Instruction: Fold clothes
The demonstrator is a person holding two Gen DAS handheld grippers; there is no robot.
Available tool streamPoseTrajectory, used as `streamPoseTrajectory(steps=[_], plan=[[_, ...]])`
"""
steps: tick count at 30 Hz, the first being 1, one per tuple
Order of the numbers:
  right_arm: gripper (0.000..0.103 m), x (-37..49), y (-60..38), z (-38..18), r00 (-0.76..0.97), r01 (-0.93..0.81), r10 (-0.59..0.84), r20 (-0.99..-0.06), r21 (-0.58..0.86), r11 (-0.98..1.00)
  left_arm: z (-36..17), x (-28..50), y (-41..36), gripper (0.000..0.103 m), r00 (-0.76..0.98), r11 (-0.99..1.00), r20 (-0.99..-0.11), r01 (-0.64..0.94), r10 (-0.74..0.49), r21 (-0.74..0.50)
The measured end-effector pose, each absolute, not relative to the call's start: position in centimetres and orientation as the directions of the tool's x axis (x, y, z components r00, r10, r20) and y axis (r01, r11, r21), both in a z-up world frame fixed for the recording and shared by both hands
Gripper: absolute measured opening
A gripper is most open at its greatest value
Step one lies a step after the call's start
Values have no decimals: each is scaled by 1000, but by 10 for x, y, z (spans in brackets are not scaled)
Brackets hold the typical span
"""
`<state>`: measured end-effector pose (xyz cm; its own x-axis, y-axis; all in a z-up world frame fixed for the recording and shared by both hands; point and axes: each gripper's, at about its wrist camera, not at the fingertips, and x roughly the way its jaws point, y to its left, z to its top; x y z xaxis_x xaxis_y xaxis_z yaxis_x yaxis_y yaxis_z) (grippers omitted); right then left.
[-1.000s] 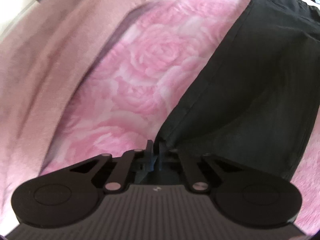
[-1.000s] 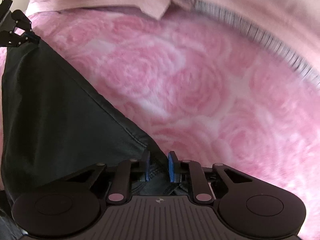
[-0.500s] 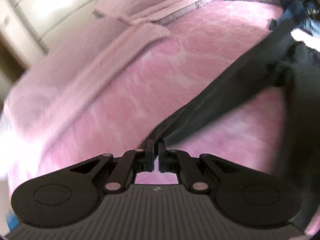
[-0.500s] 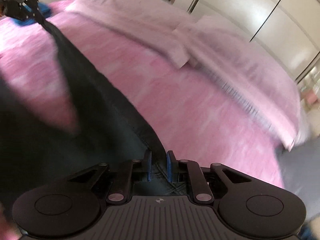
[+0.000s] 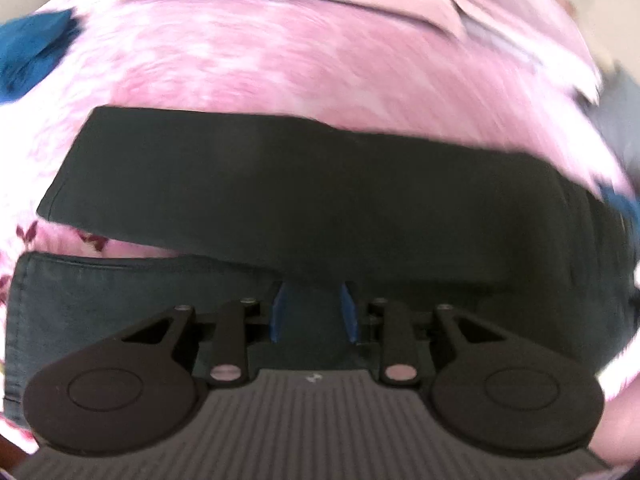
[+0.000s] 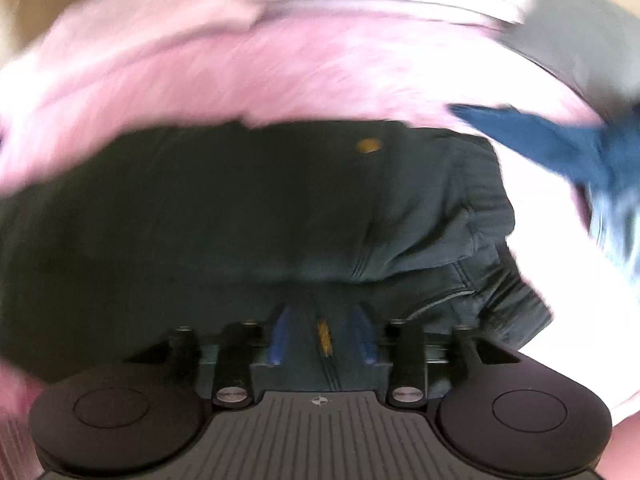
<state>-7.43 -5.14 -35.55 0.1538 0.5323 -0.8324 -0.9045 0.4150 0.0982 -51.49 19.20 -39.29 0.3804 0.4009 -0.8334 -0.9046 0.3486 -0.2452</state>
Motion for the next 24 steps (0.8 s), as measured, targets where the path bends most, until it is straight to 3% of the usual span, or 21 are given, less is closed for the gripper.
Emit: streamPoseTrajectory(steps=[5,10,13,16,24], plan=[[42,-58,-67,-384,167,-775,665,-728,320,545,-412,-554,187,31,443,245,-755,-897,484,-369],[42,-70,-110,-395,182,-703,781,-598,476,529,-416,-587,162,30,431,141,-694,-889,577,-435],[42,-77,-127,-389,208,-649,778,-594,511,564,-409,-615,148,30,463,-5,-673,-822,576,-570],[42,-68,-136,-378,154,-589,801,-578,597,544,-400,-629,147,37,514,-18,-581,-739,631,-674],[46,-24,-162,-376,119,-406,862,-492,768,495,-415,-627,183,37,476,-159,-589,-674,654,-721]])
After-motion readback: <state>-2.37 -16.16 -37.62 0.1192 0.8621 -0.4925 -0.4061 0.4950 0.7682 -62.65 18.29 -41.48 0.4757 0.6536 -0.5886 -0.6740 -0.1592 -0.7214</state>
